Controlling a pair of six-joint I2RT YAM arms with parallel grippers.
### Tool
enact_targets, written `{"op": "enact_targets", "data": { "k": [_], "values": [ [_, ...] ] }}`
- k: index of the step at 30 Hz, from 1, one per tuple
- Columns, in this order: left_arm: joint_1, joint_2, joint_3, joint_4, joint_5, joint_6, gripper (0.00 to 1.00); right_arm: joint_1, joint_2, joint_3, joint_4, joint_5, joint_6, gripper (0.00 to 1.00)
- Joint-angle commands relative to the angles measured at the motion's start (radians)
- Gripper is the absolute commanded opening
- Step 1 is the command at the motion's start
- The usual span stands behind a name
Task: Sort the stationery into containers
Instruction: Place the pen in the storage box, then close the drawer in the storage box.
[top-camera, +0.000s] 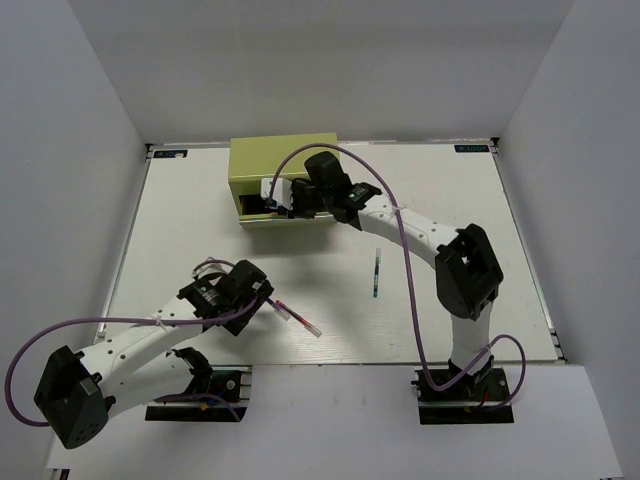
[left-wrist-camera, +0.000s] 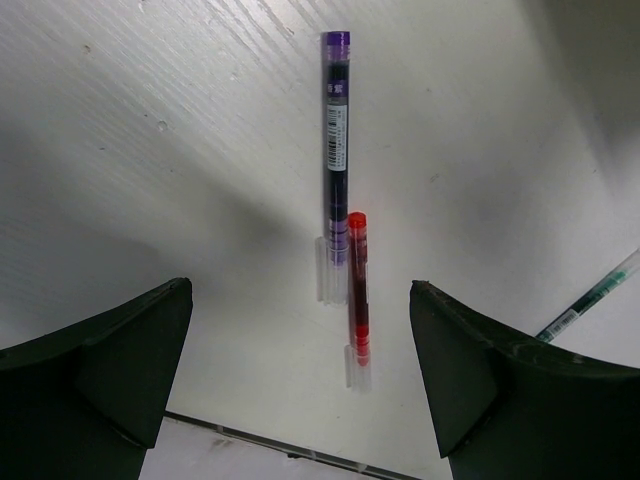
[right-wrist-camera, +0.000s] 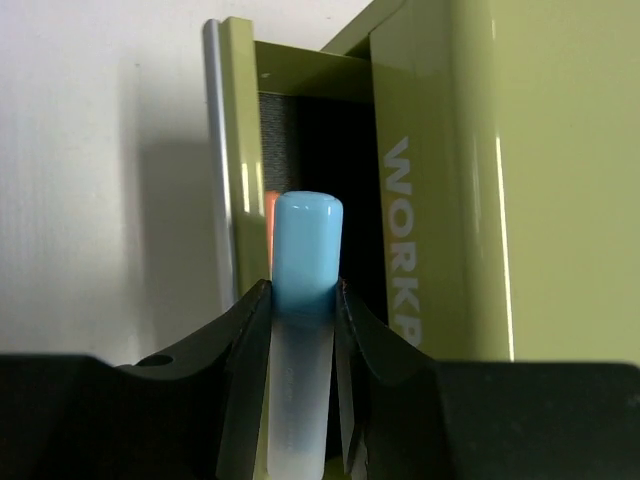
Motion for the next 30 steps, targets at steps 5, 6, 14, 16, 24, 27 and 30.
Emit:
{"op": "enact_targets", "data": {
  "k": [5, 6, 14, 16, 24, 27, 30],
  "values": [
    [0.003, -0.033, -0.017, 0.019, -0.003, -0.019, 1.0, -0.016, 0.02, 0.065, 0.079, 0.003, -0.011, 0.39],
    [0.003, -0.033, -0.017, 0.019, -0.003, -0.019, 1.0, -0.016, 0.013, 0.062, 0.081, 0.0, -0.01, 0.4],
    [0.003, 0.006, -0.008, 0.049, -0.003, -0.019, 1.0, -0.022, -0.039, 0.033, 0.09, -0.035, 0.016, 0.55],
    [0.003, 0.016, -0.008, 0.049, -0.003, -0.019, 1.0, -0.03, -0.065, 0.024, 0.072, -0.108, 0.034, 0.48],
    [0.003, -0.003, -0.027, 0.106, -0.003, -0.019, 0.97, -0.053, -0.083, 0.077, -0.334, -0.441, -0.188, 0.0],
    [0.003, -0.003, -0.036, 0.106, -0.012, -0.019, 0.97, -0.05, -0.004, 0.183, -0.525, -0.473, -0.279, 0.0],
    [0.003, -0.003, -0.036, 0.106, -0.012, -0.019, 0.97, -0.05, 0.036, 0.206, -0.56, -0.451, -0.316, 0.0]
  ]
}}
